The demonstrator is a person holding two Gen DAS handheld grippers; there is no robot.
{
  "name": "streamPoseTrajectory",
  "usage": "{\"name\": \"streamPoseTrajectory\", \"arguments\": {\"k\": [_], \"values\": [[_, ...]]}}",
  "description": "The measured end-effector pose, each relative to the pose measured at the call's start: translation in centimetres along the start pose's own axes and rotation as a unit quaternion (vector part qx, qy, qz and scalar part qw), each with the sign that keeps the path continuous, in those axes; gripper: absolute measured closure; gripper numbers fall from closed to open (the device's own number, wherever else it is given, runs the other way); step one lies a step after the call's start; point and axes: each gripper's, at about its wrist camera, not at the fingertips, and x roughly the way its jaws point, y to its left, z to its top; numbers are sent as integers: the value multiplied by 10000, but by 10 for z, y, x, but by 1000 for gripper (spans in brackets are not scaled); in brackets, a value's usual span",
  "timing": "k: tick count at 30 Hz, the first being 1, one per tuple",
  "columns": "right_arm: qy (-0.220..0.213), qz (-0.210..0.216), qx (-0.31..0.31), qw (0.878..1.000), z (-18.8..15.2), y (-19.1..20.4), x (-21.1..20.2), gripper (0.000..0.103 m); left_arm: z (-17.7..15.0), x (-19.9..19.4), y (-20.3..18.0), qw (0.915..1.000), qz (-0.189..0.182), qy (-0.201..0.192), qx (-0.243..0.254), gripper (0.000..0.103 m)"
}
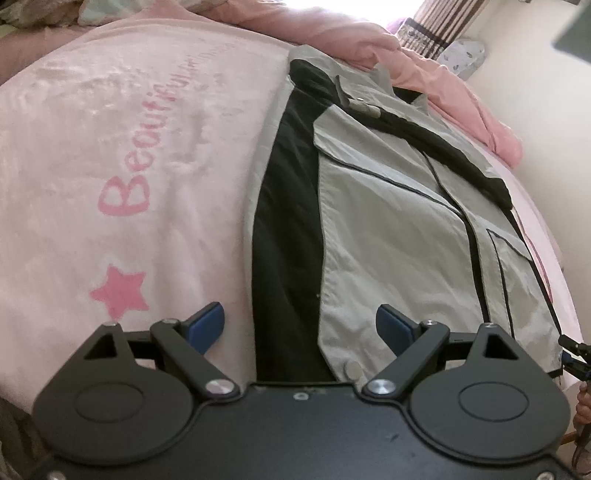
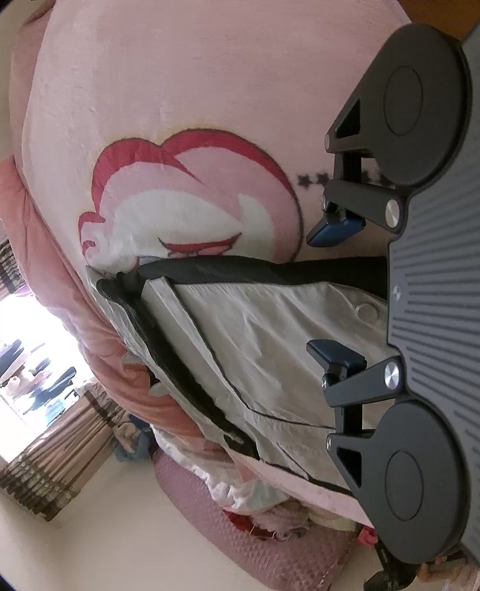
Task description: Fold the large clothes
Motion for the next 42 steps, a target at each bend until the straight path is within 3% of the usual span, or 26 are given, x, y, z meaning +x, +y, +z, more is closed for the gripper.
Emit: {"name": "streamPoseTrajectory", "arguments": {"k": [5, 9, 10, 12, 13, 14, 17, 20, 22, 24, 25, 26, 31, 36, 42], "values": [[98, 211, -135, 9996, -6, 8, 1, 35, -6, 0, -1, 9989, -431, 123, -119, 14], [154, 299, -105, 9994, -8, 8, 5, 35, -12, -3, 0, 9983, -552, 86, -176, 17], [160, 295, -96, 9994, -8, 8, 6, 35, -12, -3, 1, 9982, -550, 68, -215, 23], [135, 277, -108, 9995, -10, 9, 5, 36, -10, -3, 1, 9990, -354, 41, -284, 49], [69, 307, -146, 9994, -10, 11, 3, 40, -9, -4, 0, 9994, -201, 42, -266, 73], [4, 396, -196, 9990, -9, 14, 0, 44, -7, -4, 1, 9997, -70, 47, -232, 88], [62, 475, -242, 9986, -5, 17, 0, 43, -3, -4, 7, 9991, -255, 78, -318, 85], [299, 361, -206, 9987, -6, 15, 11, 43, -3, 3, 13, 9975, -571, 119, -406, 63], [339, 362, -215, 9985, -8, 16, 14, 43, -1, 4, 12, 9971, -627, 126, -409, 61], [255, 330, -210, 9989, -8, 19, 13, 53, -1, 4, 9, 9979, -514, 130, -369, 72], [209, 265, -239, 9991, -7, 20, 12, 70, 0, 3, 6, 9990, -325, 134, -262, 85], [186, 183, -277, 9993, -6, 20, 11, 81, 0, 3, 4, 9994, -257, 139, -195, 87], [172, 276, -293, 9990, 2, 26, 5, 87, 9, -8, 4, 9987, -469, 28, -199, 98], [32, 833, -49, 9965, 23, 34, -1, 89, 30, -24, -1, 9945, -983, -214, -302, 98], [-205, 1206, 316, 9920, 72, 45, 21, 90, 84, -15, -15, 9902, -1274, -432, -382, 98]]}}
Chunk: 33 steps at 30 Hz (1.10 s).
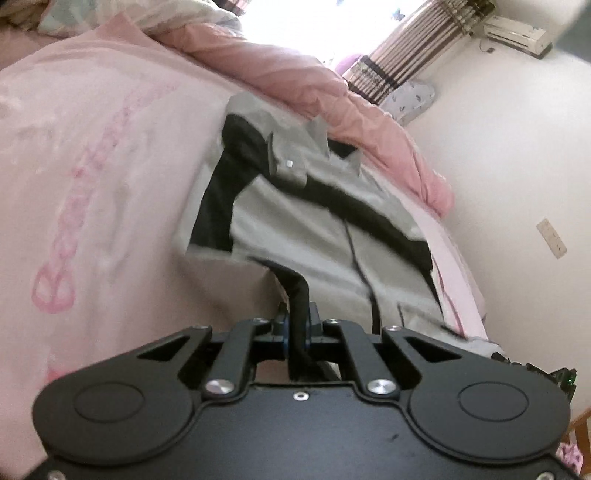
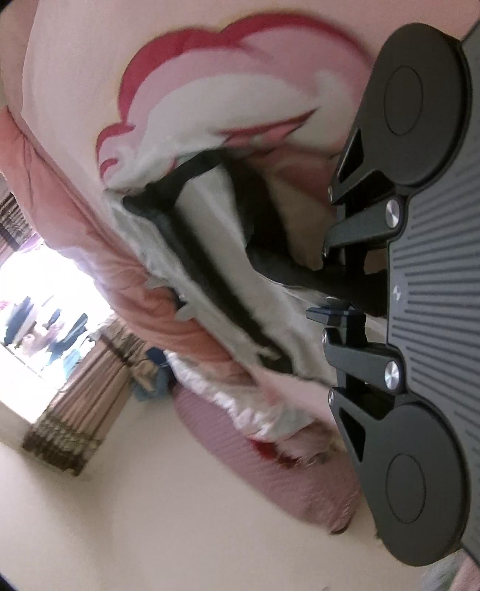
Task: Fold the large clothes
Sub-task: 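Fold the hem up toward the collar with both tools and release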
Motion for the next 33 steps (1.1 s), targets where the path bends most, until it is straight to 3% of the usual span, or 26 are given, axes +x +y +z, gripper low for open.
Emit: {"name": "streamPoseTrajectory", "arguments": {"k": [4, 9, 10, 12, 13, 14, 15, 17, 20, 22, 24, 26, 30, 33], "values": [[-132, 35, 59, 9999, 54, 8, 37, 89, 55, 31, -17, 9997, 1, -71, 249, 98], [-361, -85, 14, 9993, 151, 23, 105, 89, 160, 86, -42, 9972, 4, -290, 687, 97], [-421, -143, 90, 9990, 170, 23, 122, 89, 182, 100, -44, 9967, 50, -332, 744, 93], [-557, -247, 324, 9976, 208, 14, 159, 78, 225, 133, -42, 9947, 103, -321, 976, 71], [-674, -319, 503, 9959, 222, 7, 175, 64, 246, 154, -38, 9943, 186, -286, 1012, 39], [-651, -462, 719, 9942, 233, -2, 193, 48, 259, 167, -34, 9936, 367, -385, 993, 17], [-542, -602, 827, 9933, 240, -9, 207, 42, 267, 177, -29, 9908, 746, -640, 928, 12], [-548, -828, 809, 9918, 239, -22, 222, 43, 273, 193, -17, 9853, 1191, -703, 1000, 10], [-558, -1135, 443, 9910, 222, -34, 229, 42, 261, 207, 8, 9895, 949, -567, 931, 9], [-466, -1525, -49, 9872, 210, -35, 234, 40, 251, 224, 20, 9865, 1157, -420, 1078, 10], [-326, -2071, -627, 9758, 205, -34, 244, 40, 241, 241, 27, 9798, 1472, -322, 1318, 10], [-212, -2353, -1100, 9654, 203, -33, 254, 40, 238, 259, 28, 9735, 1672, -298, 1531, 10], [-155, -2204, -1441, 9646, 206, -29, 268, 37, 232, 285, 16, 9593, 1873, -257, 2098, 10], [-74, -2249, -1477, 9631, 211, -32, 285, 33, 232, 307, 10, 9550, 1859, -156, 2304, 11]]}}
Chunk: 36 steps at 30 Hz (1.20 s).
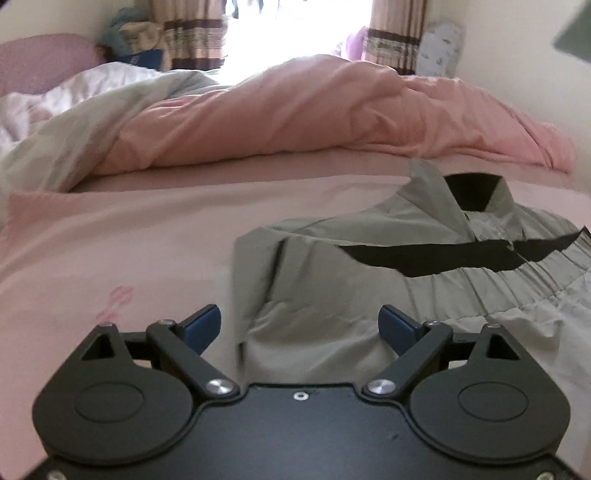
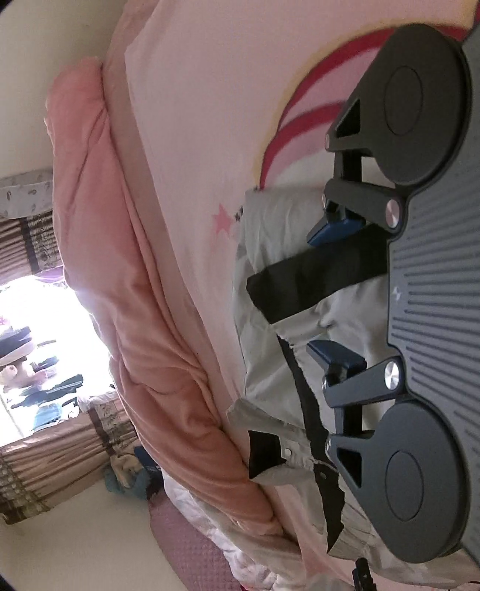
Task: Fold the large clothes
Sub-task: 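Fold the hem up toward the collar with both tools and release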
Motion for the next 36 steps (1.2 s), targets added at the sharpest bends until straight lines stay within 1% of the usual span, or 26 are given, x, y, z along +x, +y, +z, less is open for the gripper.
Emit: {"name": "streamPoseTrajectory", "arguments": {"k": [1, 2, 3, 4, 5, 6, 7, 8, 9, 11, 12, 14, 15, 19, 21, 23, 24, 25, 26, 27, 28, 29, 31, 33, 34, 36], "values": [[41, -52, -39, 10000, 0, 1, 6, 33, 1, 5, -4, 10000, -11, 7, 51, 17], [60, -90, -127, 9999, -2, 3, 10, 34, -1, 8, -8, 9999, -52, 20, 85, 34], [46, -142, -253, 9996, -3, 7, 12, 37, 0, 11, -11, 9999, -22, 40, 115, 40], [24, -214, -382, 9990, -4, 11, 12, 55, 1, 15, -13, 9998, 118, 31, 171, 52], [-25, -297, -536, 9981, -6, 16, 9, 70, 0, 14, -12, 9997, 115, 18, 211, 71], [-132, -309, -656, 9973, -8, 21, 4, 74, 0, 11, -11, 9998, 1, -33, 200, 86], [-256, -345, -733, 9964, -8, 24, -1, 80, 0, 5, -11, 9997, -94, -163, 146, 90], [-428, -557, -778, 9945, -8, 28, -8, 101, -1, -3, -11, 9994, -81, -313, 100, 94], [-567, -686, -766, 9931, -7, 30, -14, 103, 0, -12, -10, 9987, -60, -499, 44, 94], [-825, -555, -514, 9937, -2, 28, -27, 103, 4, -31, -7, 9965, -159, -812, -95, 94], [-883, -604, -470, 9931, 1, 27, -29, 103, 7, -34, -7, 9955, -151, -924, -107, 93], [-783, -724, -420, 9934, 5, 25, -22, 103, 13, -33, -7, 9950, -143, -980, -117, 92], [-699, -772, -403, 9937, 5, 24, -16, 103, 15, -28, -6, 9952, -115, -959, -155, 91], [-289, -1003, -382, 9938, -1, 14, 17, 103, 11, 10, -8, 9987, 55, -506, -97, 88], [-246, -1053, -369, 9935, -6, 11, 24, 103, 8, 29, -7, 9995, 110, -287, -80, 85], [-240, -1053, -334, 9936, -8, 10, 25, 103, 5, 39, -2, 9995, 123, -199, -205, 73], [-224, -1043, -357, 9937, -8, 10, 24, 102, 6, 41, 1, 9993, 113, -201, -285, 70], [-207, -1048, -409, 9934, -8, 11, 23, 101, 8, 39, 5, 9992, 85, -186, -357, 64], [-190, -1110, -552, 9921, -8, 13, 21, 97, 9, 35, 7, 9990, 139, -160, -396, 50], [-255, -1210, -691, 9899, -9, 16, 15, 95, 11, 30, 7, 9986, 278, -144, -422, 44], [-382, -1316, -788, 9874, -10, 20, 5, 87, 13, 19, 7, 9980, 410, -172, -440, 42], [-535, -1321, -887, 9858, -12, 25, -9, 82, 13, 8, 5, 9979, 421, -216, -446, 43], [-871, -1104, -1054, 9844, -20, 40, -42, 82, 11, -22, 0, 9980, 284, -357, -442, 43], [-1111, -731, -1200, 9838, -34, 60, -72, 82, 4, -53, -16, 9983, 101, -447, -372, 42], [-1147, -432, -1286, 9841, -44, 73, -86, 82, -3, -69, -28, 9984, -30, -488, -298, 40], [-1072, 70, -1454, 9835, -64, 97, -101, 82, -17, -88, -57, 9982, -279, -520, -98, 37]]}}
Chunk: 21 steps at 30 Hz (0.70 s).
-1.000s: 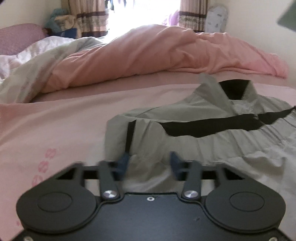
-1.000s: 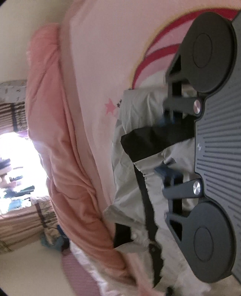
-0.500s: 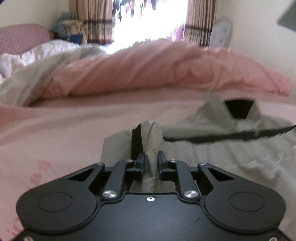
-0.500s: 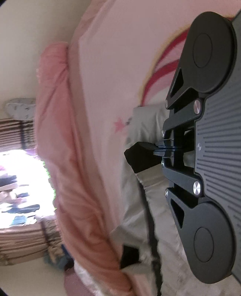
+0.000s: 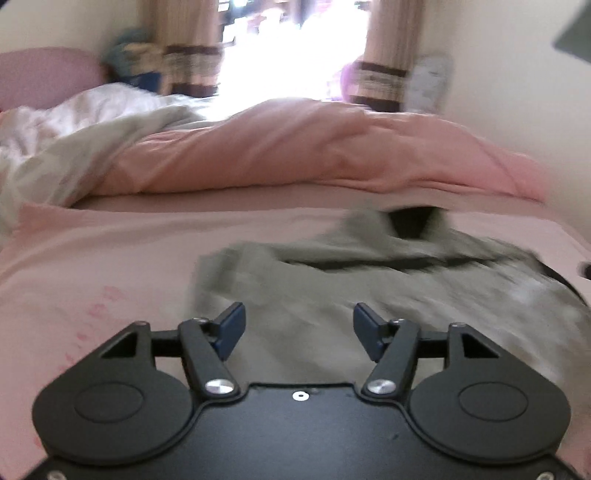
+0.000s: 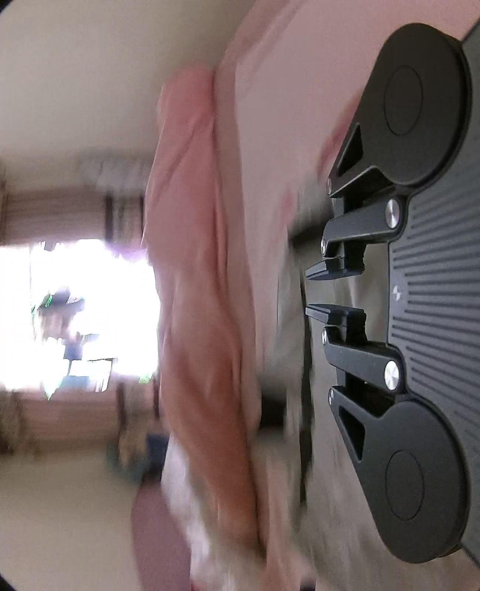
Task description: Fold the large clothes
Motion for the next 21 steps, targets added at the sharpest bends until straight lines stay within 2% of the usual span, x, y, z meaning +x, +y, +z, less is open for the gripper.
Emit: {"name": "streamPoseTrajectory", "arguments": {"k": [4, 6, 8, 10, 11, 13, 16, 18, 21], "values": [[238, 673, -202, 9972, -29, 55, -9, 83, -28, -15, -50, 9988, -433, 90, 213, 36], [431, 680, -321, 9962, -45, 72, -2, 83, -44, -14, -66, 9982, -475, 194, 308, 35], [558, 409, -427, 9967, -58, 76, 4, 85, -57, -7, -75, 9983, -352, 308, 355, 35], [632, 47, -450, 9970, -65, 67, 8, 87, -66, 1, -73, 9981, -134, 458, 390, 35], [658, -130, -381, 9970, -66, 58, 8, 90, -72, 4, -67, 9979, -14, 527, 389, 35], [700, -429, -177, 9965, -69, 33, 5, 91, -80, 7, -49, 9976, 144, 613, 275, 35], [750, -1023, -10, 9919, -74, -9, -3, 91, -89, -3, -17, 9982, 301, 520, 83, 35], [821, -1135, 111, 9901, -82, -31, -2, 95, -95, -9, -4, 9979, 421, 482, 31, 35], [821, -1006, 359, 9909, -91, -49, -2, 99, -103, -10, 8, 9971, 613, 454, -11, 31]]}}
